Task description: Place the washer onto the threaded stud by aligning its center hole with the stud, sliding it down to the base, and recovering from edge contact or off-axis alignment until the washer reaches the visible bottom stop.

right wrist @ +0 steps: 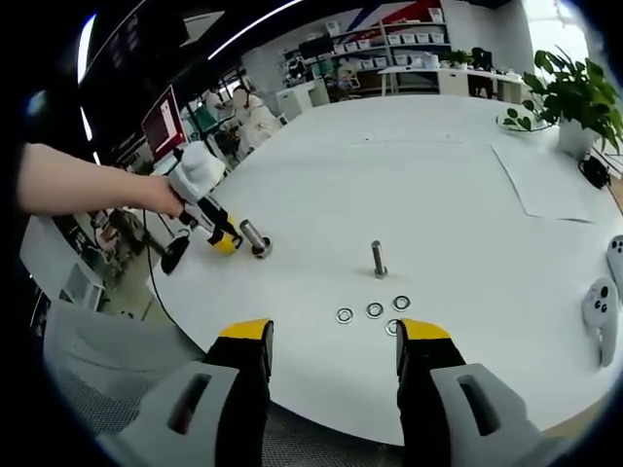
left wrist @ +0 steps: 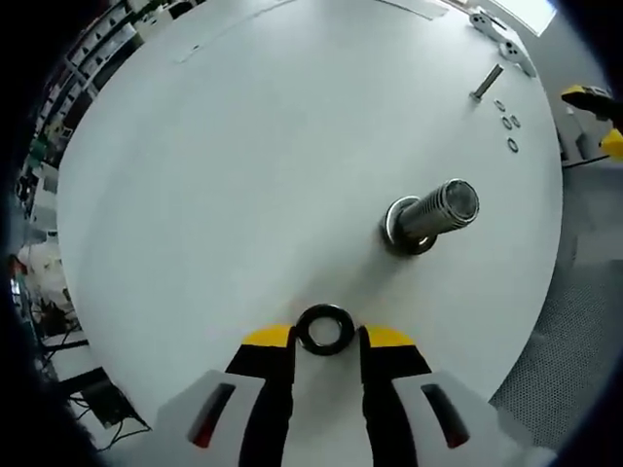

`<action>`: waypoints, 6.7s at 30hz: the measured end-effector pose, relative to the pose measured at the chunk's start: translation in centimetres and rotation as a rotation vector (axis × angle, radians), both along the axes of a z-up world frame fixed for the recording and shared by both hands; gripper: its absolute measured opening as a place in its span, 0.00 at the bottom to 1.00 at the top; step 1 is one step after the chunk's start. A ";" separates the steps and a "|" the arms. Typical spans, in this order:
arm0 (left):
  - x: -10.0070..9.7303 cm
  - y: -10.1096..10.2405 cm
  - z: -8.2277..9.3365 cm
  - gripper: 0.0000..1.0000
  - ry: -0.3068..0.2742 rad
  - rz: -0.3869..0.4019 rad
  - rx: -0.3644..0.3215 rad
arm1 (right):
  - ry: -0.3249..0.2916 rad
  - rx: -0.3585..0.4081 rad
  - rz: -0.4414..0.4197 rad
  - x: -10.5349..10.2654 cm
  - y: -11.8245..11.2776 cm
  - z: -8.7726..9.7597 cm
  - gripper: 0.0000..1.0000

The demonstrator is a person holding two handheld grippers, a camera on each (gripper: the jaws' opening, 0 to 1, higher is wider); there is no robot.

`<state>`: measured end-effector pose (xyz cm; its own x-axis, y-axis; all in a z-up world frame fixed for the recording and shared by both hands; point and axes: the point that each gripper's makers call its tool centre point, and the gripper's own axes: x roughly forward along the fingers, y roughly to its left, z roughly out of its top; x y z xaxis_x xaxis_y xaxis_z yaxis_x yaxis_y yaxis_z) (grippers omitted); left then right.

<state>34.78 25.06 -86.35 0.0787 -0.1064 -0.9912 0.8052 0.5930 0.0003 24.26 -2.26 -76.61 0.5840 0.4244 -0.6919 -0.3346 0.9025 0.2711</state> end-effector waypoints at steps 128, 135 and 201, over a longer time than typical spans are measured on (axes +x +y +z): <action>-2.1 -7.7 8.7 0.34 -0.373 0.140 -0.329 | 0.004 -0.012 0.027 -0.2 0.2 -0.2 0.53; -4.3 -7.1 10.6 0.35 -0.403 0.216 -0.389 | 0.002 -0.045 0.056 -0.3 0.3 -0.5 0.53; -16.5 -7.9 15.0 0.41 -0.384 0.248 -0.554 | 0.029 -0.180 0.095 -1.1 -1.0 -2.4 0.53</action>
<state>18.31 17.21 -71.33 0.4983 -0.5197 -0.6939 0.6503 0.7534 -0.0973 23.21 -3.24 -79.04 0.5257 0.3444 -0.7778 -0.4148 0.9021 0.1190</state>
